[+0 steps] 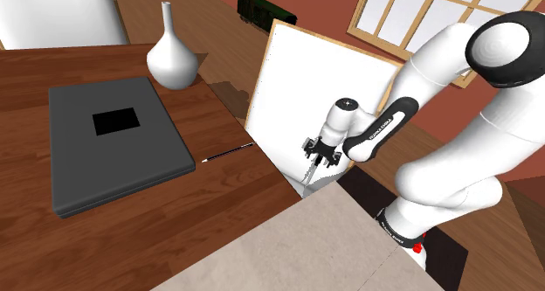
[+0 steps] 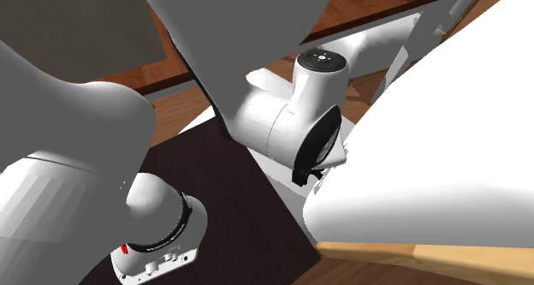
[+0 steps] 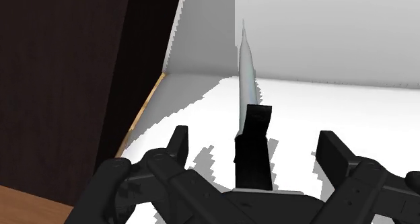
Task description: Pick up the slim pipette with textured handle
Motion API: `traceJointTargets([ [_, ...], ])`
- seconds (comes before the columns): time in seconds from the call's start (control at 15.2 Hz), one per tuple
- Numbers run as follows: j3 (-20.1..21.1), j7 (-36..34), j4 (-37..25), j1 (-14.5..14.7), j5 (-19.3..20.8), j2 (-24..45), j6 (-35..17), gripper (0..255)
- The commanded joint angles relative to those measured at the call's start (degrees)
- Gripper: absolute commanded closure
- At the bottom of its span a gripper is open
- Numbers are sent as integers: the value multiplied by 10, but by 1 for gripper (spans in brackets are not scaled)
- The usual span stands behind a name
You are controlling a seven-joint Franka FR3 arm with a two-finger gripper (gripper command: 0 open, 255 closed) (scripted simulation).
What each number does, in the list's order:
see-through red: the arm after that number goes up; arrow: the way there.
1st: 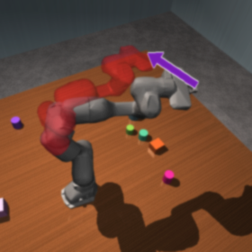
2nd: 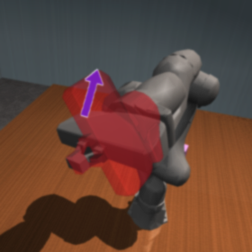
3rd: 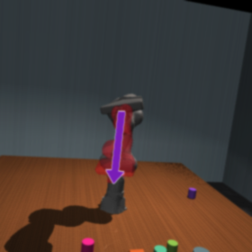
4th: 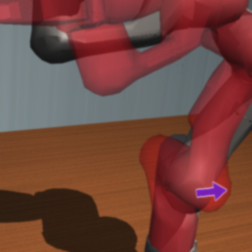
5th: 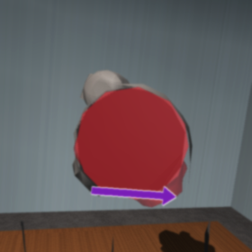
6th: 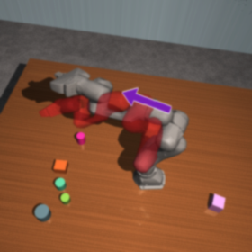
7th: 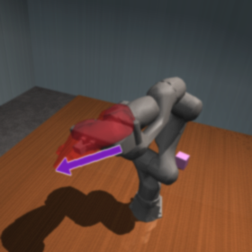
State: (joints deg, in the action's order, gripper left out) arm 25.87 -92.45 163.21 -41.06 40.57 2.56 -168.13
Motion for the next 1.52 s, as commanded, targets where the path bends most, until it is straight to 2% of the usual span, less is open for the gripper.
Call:
traceJointTargets([
  [0.0, -21, -76, -16, 4, 97, 33, -5, 0],
  [0.07, -36, -107, -24, 12, 135, 47, -7, 0],
  [0.13, -45, -124, -29, 18, 156, 55, -8, 0],
  [0.26, -46, -124, -29, 19, 156, 55, -8, 0],
  [0.33, -46, -123, -29, 18, 155, 55, -8, 255],
  [0.92, -46, -124, -29, 19, 155, 55, -8, 255],
  [1.06, -18, -62, -13, 3, 79, 26, -5, 255],
  [1.25, 22, 43, 9, -9, -56, -20, 3, 255],
  [1.45, 33, 144, 23, 12, -191, -66, 20, 255],
])
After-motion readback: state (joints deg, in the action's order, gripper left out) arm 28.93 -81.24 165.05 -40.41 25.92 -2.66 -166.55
